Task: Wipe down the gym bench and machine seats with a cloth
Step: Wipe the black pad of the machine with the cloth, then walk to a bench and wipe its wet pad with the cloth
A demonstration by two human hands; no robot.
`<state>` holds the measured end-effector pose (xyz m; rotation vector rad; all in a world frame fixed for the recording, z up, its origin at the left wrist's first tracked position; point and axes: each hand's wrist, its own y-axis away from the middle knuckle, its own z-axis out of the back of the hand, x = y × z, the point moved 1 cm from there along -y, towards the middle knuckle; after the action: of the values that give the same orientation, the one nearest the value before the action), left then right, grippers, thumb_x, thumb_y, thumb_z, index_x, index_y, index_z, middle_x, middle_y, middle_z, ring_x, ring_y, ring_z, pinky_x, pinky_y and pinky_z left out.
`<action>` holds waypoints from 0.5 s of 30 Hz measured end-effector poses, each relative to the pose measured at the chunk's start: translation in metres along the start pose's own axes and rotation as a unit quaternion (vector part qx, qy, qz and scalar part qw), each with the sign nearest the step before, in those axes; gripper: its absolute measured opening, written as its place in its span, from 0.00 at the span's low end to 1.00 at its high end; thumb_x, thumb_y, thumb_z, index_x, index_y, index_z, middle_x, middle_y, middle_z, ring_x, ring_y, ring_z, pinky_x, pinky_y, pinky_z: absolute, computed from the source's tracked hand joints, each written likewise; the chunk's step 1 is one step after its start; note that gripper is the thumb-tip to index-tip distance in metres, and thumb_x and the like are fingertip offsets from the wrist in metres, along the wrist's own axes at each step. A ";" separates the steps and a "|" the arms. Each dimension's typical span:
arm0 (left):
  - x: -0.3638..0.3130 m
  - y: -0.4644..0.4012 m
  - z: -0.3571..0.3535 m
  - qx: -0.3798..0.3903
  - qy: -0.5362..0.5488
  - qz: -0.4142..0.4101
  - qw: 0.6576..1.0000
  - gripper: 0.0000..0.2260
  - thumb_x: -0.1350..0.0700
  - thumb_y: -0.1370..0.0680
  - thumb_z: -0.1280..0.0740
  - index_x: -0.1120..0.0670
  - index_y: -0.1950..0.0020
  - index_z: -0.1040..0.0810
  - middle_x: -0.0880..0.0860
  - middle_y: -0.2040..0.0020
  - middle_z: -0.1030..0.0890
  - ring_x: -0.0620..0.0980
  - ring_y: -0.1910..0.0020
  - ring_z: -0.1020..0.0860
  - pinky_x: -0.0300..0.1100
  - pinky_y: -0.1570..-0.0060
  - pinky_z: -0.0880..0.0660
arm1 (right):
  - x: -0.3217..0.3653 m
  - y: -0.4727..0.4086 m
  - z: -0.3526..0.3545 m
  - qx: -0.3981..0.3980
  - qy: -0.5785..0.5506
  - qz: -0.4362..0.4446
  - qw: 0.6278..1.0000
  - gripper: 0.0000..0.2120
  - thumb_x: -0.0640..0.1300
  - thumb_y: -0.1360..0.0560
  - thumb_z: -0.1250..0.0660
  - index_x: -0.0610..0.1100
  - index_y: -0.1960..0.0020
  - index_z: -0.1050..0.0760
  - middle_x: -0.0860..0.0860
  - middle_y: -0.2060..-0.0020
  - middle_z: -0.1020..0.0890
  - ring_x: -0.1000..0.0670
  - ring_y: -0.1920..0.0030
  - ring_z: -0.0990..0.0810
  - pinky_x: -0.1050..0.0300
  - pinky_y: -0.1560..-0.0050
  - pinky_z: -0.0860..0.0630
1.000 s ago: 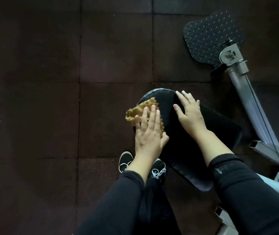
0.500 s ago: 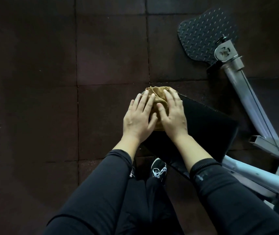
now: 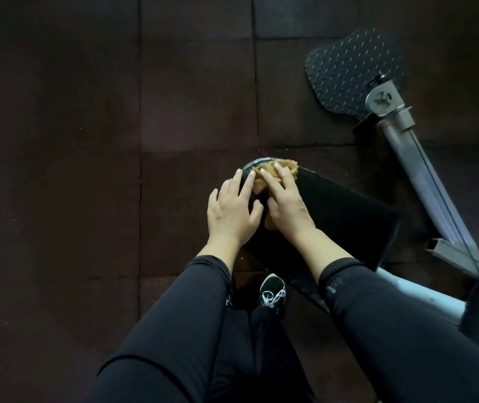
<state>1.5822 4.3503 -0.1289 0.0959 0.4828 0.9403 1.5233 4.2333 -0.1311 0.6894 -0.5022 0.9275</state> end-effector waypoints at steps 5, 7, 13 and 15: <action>-0.023 0.019 0.040 0.002 -0.039 0.028 0.999 0.25 0.46 0.22 0.41 0.49 0.25 0.34 0.51 0.28 0.29 0.52 0.32 0.31 0.51 0.37 0.37 | 0.026 0.021 0.040 0.049 0.013 -0.036 0.998 0.27 0.33 0.24 0.44 0.46 0.26 0.39 0.44 0.30 0.36 0.44 0.30 0.36 0.54 0.31 0.38; -0.033 0.027 0.063 -0.004 -0.040 0.028 0.999 0.25 0.46 0.22 0.42 0.48 0.26 0.33 0.50 0.30 0.27 0.51 0.33 0.31 0.51 0.36 0.37 | 0.039 0.032 0.059 0.061 0.017 -0.046 0.997 0.26 0.35 0.23 0.44 0.46 0.26 0.38 0.44 0.32 0.34 0.43 0.33 0.33 0.53 0.33 0.36; -0.070 0.050 0.136 -0.018 -0.052 0.026 0.998 0.26 0.44 0.24 0.48 0.48 0.28 0.30 0.48 0.33 0.25 0.51 0.34 0.30 0.53 0.36 0.37 | 0.087 0.060 0.117 0.051 0.017 -0.030 0.998 0.24 0.36 0.22 0.43 0.47 0.27 0.38 0.45 0.37 0.31 0.45 0.37 0.31 0.55 0.36 0.34; -0.081 0.058 0.159 -0.019 -0.056 0.029 0.998 0.27 0.44 0.24 0.51 0.48 0.28 0.30 0.47 0.34 0.25 0.50 0.34 0.30 0.52 0.36 0.37 | 0.101 0.067 0.134 0.048 0.020 -0.028 0.998 0.24 0.38 0.22 0.43 0.47 0.27 0.38 0.45 0.37 0.31 0.45 0.37 0.30 0.55 0.37 0.33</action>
<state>1.5686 4.3410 0.0583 0.1277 0.3590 0.9944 1.5048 4.2197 0.0486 0.7670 -0.4018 0.9150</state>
